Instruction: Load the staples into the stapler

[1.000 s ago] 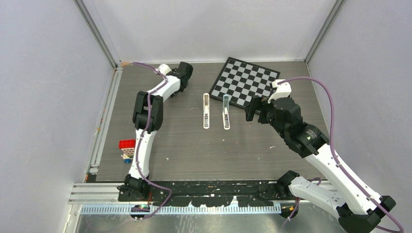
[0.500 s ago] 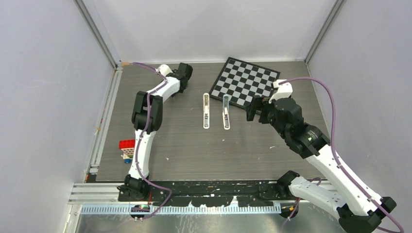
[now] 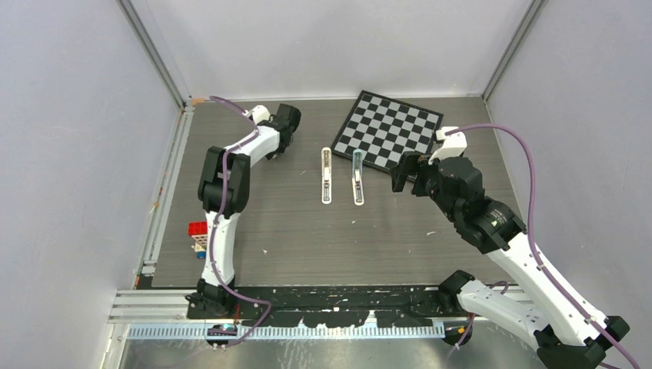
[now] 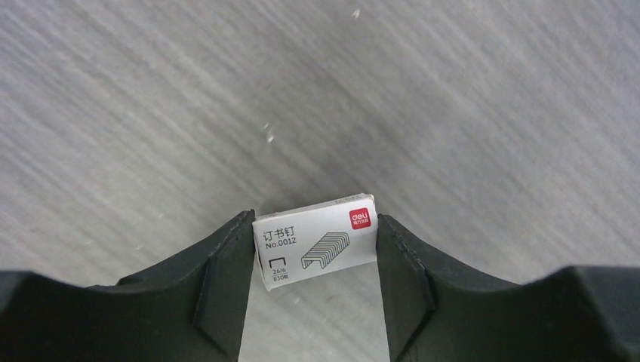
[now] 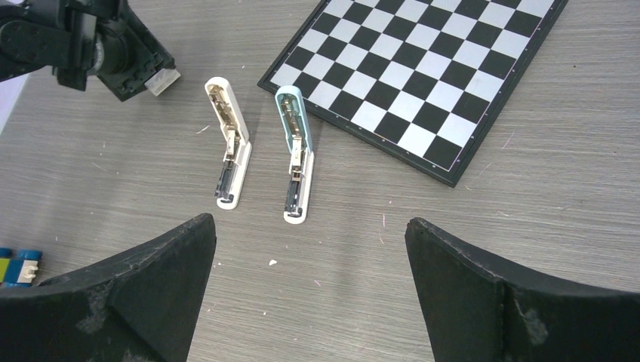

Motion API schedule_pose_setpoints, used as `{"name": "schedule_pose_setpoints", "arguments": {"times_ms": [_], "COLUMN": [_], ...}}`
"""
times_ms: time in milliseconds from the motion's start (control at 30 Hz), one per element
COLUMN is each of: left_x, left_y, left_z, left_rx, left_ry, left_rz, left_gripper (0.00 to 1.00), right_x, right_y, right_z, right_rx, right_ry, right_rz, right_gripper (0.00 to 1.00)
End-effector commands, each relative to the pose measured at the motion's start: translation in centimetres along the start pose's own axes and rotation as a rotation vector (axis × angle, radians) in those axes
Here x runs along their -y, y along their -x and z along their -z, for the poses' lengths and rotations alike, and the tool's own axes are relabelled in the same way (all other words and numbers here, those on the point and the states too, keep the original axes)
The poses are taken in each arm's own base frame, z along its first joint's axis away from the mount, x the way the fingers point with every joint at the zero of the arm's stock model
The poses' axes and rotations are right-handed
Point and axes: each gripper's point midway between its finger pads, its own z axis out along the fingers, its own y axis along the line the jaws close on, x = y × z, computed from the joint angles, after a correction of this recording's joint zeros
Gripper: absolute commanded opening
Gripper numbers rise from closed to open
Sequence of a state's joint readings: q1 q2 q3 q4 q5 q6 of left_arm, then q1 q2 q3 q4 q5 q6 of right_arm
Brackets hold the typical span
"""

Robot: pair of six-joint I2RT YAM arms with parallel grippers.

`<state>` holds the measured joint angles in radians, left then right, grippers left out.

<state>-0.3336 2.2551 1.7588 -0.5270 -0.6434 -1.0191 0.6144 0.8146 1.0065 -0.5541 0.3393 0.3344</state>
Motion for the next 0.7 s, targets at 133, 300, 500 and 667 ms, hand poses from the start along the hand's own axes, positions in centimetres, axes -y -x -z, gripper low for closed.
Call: {"name": "schedule_pose_setpoints", "arguments": {"times_ms": [133,300,500,667], "left_x": [-2.1,-4.9,-7.8,-9.0], "left_y": [-0.1,-3.8,-8.6,-12.8], "left_z": [7.8,12.2,17.8,21.6], "left_rx": [-0.088,-0.161,-0.21,-0.242], "left_ry": [-0.141,-0.186,-0.257,-0.352], "left_rz": [-0.131,-0.2,-0.291,-0.317], "left_gripper": [0.51,0.52,0.52,0.52], "right_x": [-0.1,0.0,0.3,0.6], "right_y": [2.3,1.8,1.2,0.6], "right_z": [1.3,1.6,1.8,1.9], "right_rx": [0.085,0.08,0.073,0.064], "right_ry": [0.013,0.021,0.017,0.01], "right_rz": [-0.041,-0.05,-0.053,-0.06], "right_gripper": [1.0,1.0,1.0,1.0]}}
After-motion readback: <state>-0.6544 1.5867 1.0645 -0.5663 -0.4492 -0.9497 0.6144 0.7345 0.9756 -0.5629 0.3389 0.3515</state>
